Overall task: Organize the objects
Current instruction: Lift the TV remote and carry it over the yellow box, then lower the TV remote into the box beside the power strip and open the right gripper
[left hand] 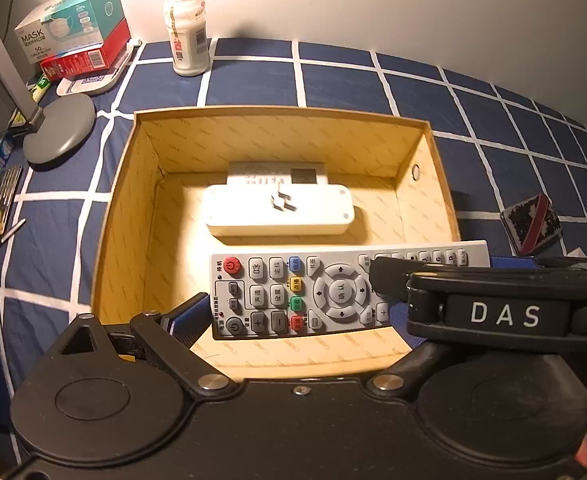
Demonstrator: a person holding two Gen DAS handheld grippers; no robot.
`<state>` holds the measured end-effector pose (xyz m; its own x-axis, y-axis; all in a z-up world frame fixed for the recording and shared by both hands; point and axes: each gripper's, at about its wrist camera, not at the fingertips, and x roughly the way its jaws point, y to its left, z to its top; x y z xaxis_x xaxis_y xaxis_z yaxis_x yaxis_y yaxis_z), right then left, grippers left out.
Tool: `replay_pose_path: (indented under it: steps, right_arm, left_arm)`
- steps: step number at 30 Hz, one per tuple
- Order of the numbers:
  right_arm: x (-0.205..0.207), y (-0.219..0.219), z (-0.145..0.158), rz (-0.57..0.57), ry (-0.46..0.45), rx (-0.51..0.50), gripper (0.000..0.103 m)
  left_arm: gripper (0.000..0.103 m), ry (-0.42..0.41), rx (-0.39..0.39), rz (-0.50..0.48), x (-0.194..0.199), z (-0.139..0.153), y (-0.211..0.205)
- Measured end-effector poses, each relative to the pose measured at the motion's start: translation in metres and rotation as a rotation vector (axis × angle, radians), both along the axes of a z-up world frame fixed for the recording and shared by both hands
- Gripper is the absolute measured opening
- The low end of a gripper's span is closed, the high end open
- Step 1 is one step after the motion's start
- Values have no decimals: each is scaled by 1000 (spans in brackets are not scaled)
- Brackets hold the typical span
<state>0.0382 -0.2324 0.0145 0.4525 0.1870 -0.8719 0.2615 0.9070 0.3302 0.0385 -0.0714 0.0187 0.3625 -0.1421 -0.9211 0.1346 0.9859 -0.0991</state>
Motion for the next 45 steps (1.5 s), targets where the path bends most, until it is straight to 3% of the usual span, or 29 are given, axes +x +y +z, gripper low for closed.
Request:
replay_pose_path:
  steps: [13,26,45]
  right_arm:
    - [65,7,-8,-19,-3,-45,93]
    - [139,-9,-52,-18,61,-38,93]
    - [179,-25,-107,-29,176,13,93]
  left_arm:
    - [94,-1,-37,-32,63,-15,26]
    - [94,72,-44,-39,133,-59,33]
    - [94,195,-27,-56,177,-110,30]
